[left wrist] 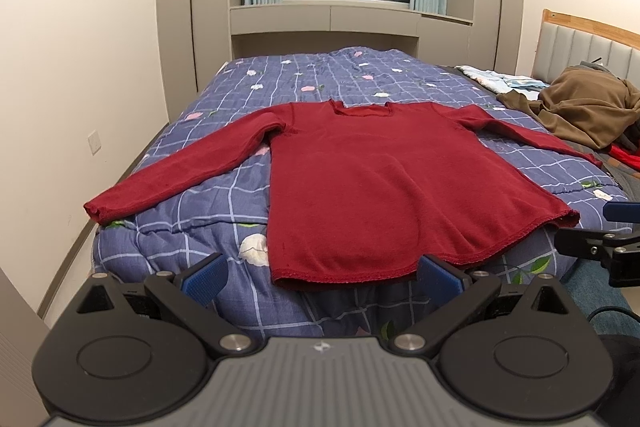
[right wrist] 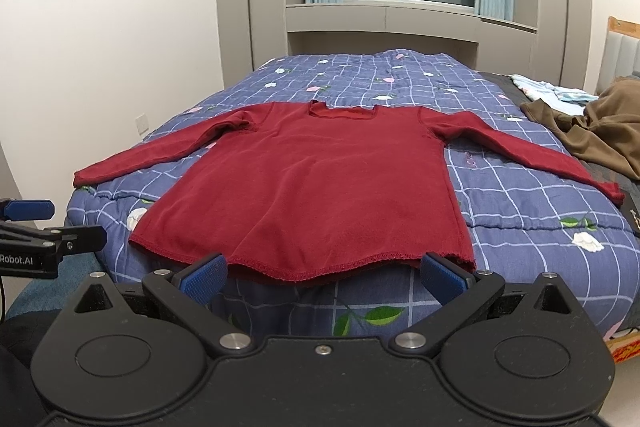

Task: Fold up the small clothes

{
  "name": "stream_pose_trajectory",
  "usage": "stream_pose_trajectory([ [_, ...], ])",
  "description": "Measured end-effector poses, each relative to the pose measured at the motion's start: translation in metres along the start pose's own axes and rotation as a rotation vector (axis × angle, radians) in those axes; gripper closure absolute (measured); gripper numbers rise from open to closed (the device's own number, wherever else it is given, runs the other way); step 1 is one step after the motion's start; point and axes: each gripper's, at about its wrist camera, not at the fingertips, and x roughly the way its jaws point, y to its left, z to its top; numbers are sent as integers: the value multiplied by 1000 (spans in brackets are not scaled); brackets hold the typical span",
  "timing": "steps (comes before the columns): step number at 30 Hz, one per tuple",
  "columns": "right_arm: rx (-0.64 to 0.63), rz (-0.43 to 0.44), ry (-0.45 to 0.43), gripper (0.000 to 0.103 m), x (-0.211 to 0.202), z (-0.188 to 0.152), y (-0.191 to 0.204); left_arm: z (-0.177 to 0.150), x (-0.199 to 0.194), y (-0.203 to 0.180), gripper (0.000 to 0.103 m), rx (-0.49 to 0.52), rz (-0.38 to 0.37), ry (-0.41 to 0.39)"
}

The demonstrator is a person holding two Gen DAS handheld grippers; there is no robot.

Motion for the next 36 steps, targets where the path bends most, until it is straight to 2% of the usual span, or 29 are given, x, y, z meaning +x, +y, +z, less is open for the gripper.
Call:
stream_pose_trajectory([
  [7,-44,-1,36,0,5,17,-1,6,20,13,0,-55,52,48],
  [12,-65,-11,-6,0,3,31,2,16,35,27,0,-130,83,63],
  [20,-124,-39,-28,0,9,47,11,39,57,37,0,-146,119,60],
  [27,-126,-46,-17,0,20,57,19,59,71,46,0,-156,124,41],
  [36,-160,-39,25,0,53,79,36,63,93,73,0,-210,147,65],
])
